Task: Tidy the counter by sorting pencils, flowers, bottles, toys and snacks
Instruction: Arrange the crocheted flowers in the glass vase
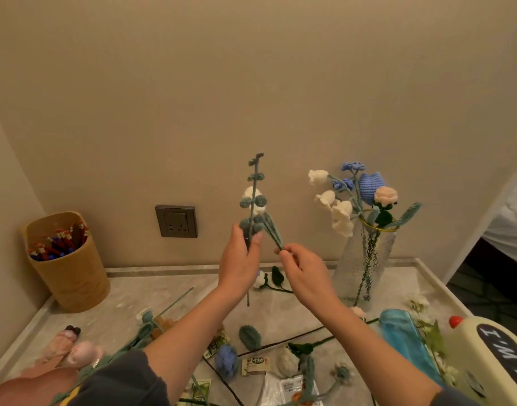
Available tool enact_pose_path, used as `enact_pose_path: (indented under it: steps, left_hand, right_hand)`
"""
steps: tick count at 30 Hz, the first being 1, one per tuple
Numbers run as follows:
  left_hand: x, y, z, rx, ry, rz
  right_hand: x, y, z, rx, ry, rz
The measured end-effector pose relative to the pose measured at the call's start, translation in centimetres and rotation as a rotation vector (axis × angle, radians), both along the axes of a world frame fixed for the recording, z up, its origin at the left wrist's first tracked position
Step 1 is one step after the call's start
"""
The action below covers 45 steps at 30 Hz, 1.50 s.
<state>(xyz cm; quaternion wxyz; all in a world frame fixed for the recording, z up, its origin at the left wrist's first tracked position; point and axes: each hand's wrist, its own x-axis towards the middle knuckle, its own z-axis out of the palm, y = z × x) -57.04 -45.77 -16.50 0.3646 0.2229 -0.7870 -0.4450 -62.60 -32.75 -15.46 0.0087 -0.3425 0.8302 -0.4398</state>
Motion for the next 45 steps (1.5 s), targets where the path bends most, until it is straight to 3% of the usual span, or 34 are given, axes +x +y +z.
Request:
enact_pose_path:
  steps: [7, 13, 22, 29, 45]
  left_hand:
    - [-1.6, 4.3, 4.4, 0.225, 0.29, -0.158]
    - [-4.0, 8.0, 8.1, 0.355, 0.41, -0.362]
    - [-8.0, 13.3, 12.7, 0.121, 0.541, -0.39]
    - [-12.7, 15.8, 14.5, 0.002, 0.587, -0.269]
    - [-17.3, 16.1, 10.6, -0.136, 0.446, -0.072]
  right_hand:
    - [-0.3, 4.1, 3.1, -0.311, -0.163, -0.148]
    - [-1.9, 8.8, 6.5, -0.501, -0.243, -0.265]
    - [-8.0, 14.4, 11.5, -0.418, -0.018, -0.362]
    - [-14.3, 16.0, 15.6, -0.572, 0.149, -0.378]
    - [-22.1, 13.5, 10.4, -0.371, -0.035, -0.192]
